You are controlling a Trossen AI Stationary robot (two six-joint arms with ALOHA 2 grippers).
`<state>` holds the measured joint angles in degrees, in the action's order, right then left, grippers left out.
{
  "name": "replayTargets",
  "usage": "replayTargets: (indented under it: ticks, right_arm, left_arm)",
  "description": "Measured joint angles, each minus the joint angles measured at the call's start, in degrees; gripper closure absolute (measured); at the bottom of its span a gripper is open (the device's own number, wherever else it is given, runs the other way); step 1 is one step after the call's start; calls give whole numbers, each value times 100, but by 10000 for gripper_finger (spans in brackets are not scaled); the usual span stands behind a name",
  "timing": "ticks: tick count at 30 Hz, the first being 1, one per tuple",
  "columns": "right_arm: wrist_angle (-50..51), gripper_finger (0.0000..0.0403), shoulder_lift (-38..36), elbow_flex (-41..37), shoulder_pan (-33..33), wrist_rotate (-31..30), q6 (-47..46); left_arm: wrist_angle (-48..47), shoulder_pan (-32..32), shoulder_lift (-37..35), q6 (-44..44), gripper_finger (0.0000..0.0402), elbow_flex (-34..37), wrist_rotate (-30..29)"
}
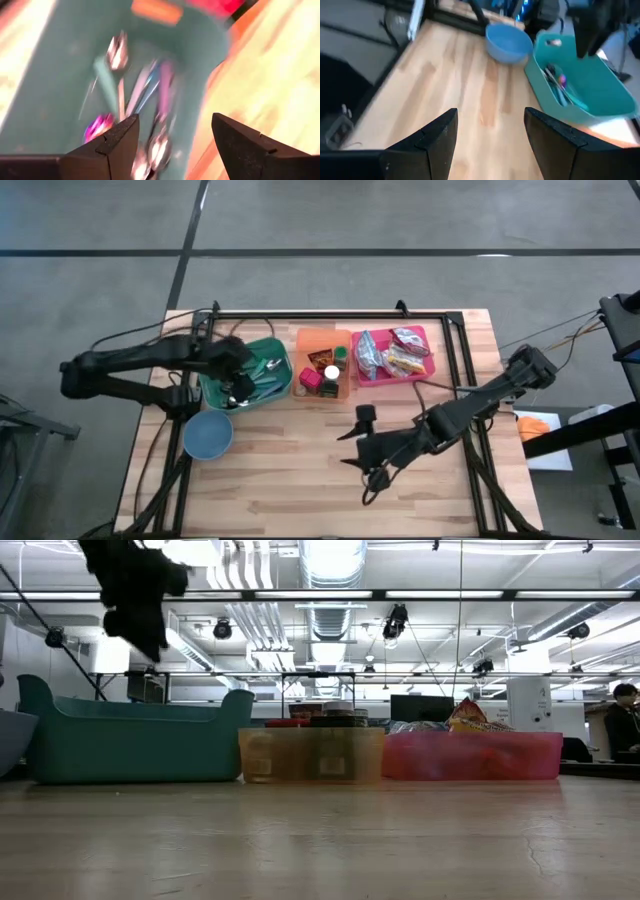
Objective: Pick & Place Food Item
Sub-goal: Return to Home Position
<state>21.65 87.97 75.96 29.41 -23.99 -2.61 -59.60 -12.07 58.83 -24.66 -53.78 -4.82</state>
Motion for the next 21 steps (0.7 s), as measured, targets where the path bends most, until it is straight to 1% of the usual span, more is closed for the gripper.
replayTargets:
  ticks: [2,5,6,7,9,10,12,13,17,19,21]
  right_arm:
    - [655,176,-159,192,-5,-7,-193]
    - [1242,176,-491,305,-5,-37,-1211]
    - [1195,176,-592,249,5,-120,-1441]
    - [1096,176,-699,139,37,-319,-1640]
    - [904,176,-906,-238,123,-874,-1796]
    - [697,176,-1016,-460,141,-1013,-1794]
    - [161,176,-1338,-995,140,-911,-1693]
    - [-255,176,-1522,-1312,136,-716,-1553]
    - [-2347,176,-2334,-2619,105,552,-826]
    - [-3205,176,-2733,-3219,103,809,-691]
    - [-3755,176,-3098,-3787,98,805,-729]
  left_arm:
    - [354,110,-394,62,149,16,-6]
    - [731,361,-914,367,149,123,-4]
    - [759,443,-1066,445,149,164,-5]
    - [793,512,-1212,439,149,227,-39]
    - [1209,650,-1528,197,149,440,-219]
    - [1518,724,-1693,120,149,607,-279]
    - [2359,922,-2015,262,149,1008,-181]
    - [2859,1050,-2167,411,149,1252,1]
    - [4606,1426,-2510,867,149,2184,969]
    - [5184,1502,-2536,945,149,2575,1210]
    - [5466,1514,-2524,978,149,2890,1265]
